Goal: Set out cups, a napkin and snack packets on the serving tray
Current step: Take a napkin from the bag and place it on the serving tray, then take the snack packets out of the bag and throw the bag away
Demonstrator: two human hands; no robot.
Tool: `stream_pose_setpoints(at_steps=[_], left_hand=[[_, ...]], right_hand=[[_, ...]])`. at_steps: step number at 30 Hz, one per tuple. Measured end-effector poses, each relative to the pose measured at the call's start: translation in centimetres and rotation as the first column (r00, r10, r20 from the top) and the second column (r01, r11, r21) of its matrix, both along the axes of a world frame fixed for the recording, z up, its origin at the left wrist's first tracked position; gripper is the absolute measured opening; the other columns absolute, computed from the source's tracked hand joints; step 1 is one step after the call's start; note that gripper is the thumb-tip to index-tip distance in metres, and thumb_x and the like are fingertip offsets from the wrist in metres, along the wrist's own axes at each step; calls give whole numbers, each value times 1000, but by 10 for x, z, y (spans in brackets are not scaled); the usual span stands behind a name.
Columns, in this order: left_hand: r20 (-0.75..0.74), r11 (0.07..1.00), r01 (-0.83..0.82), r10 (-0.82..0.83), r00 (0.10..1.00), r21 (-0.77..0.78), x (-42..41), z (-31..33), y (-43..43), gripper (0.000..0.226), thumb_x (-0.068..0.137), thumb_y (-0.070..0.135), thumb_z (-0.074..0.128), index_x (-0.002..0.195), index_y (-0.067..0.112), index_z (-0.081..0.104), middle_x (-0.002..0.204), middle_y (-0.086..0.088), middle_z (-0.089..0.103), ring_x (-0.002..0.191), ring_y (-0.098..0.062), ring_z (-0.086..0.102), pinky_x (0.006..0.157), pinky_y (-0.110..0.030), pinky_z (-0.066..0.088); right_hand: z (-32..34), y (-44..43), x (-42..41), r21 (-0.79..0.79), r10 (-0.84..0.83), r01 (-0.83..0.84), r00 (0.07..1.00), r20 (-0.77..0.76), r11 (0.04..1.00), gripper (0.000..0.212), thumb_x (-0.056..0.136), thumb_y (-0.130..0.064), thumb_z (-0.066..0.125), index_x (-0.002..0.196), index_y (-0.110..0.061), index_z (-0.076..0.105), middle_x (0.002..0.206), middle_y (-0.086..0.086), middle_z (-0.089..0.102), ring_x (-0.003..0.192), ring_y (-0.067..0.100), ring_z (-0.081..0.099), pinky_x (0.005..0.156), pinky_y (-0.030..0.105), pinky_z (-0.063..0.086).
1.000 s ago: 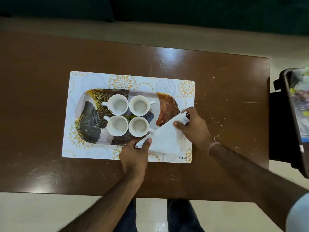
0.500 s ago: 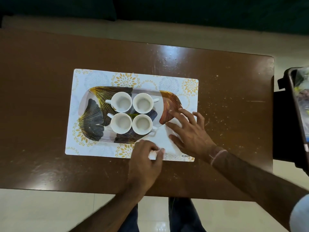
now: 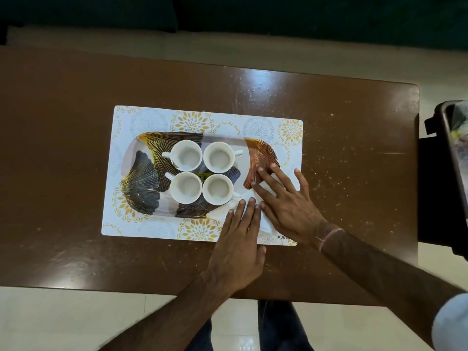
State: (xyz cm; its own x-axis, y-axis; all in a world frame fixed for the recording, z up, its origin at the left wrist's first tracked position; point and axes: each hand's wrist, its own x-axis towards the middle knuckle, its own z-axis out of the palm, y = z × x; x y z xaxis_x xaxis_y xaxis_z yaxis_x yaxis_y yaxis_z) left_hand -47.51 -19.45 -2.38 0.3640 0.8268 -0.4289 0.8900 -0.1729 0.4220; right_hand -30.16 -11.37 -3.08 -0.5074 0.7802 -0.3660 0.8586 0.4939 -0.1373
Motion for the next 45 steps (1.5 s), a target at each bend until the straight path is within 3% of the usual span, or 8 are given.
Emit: stream_pose_setpoints(at_steps=[6,11,15,22,27,34,39,45], left_hand=[[38,997,-69,69,997,-17,4,5,2,82,92,44,45,159,14,9,168,-4,0,154,-20,-7,125,-38,-2],[176,983,-181,182,967,-25,17,19,18,75,94,43,51,157,15,24,166,-3,18,153,-19,13,125,-37,14],[190,995,-96,94,977,1,38,25,47,80,89,47,53,157,19,22,166,-1,19,153,-19,16,123,-40,22],[255,996,66,-81,964,65,122,27,106,78,84,50,60,151,20,34,157,-1,35,144,-19,32,116,-37,34],[277,979,185,-202,939,89,211,25,135,66,88,45,58,146,18,41,149,-2,44,136,-19,38,114,-36,37],[284,916,372,-400,871,150,345,24,156,60,89,37,62,142,15,46,145,-5,46,134,-22,40,112,-38,36],[250,861,446,-501,829,243,425,20,159,55,87,40,61,136,16,53,134,-5,52,125,-23,45,104,-40,38],[201,821,508,-561,803,261,493,4,146,57,84,47,66,133,21,54,128,-5,53,123,-26,46,101,-44,36]], right_hand=[[0,1,1,-37,-15,14,999,-28,999,53,104,-46,25,154,-32,34,168,0,17,157,24,3,120,61,7],[7,11,13,-69,-146,136,975,-168,988,53,104,-44,27,156,-33,26,169,-2,11,156,21,6,120,56,14],[15,24,43,-80,-268,257,936,-229,963,56,104,-47,28,157,-31,21,169,-1,11,156,20,9,121,53,14],[28,36,143,-72,-490,488,837,-244,870,52,103,-44,35,153,-29,32,166,-2,19,149,21,26,119,49,21],[34,29,234,-35,-647,660,723,-244,750,47,104,-44,35,147,-27,41,164,-3,25,147,19,29,115,45,20],[29,3,355,39,-818,863,491,-299,503,40,101,-40,44,135,-24,56,154,3,42,138,26,40,107,43,25],[19,-22,414,65,-865,929,365,-344,365,34,99,-39,50,129,-26,58,147,-2,47,135,22,41,108,49,27],[5,-49,453,59,-905,992,126,-405,112,28,85,-15,56,111,-20,62,125,4,53,119,26,45,94,32,29]])
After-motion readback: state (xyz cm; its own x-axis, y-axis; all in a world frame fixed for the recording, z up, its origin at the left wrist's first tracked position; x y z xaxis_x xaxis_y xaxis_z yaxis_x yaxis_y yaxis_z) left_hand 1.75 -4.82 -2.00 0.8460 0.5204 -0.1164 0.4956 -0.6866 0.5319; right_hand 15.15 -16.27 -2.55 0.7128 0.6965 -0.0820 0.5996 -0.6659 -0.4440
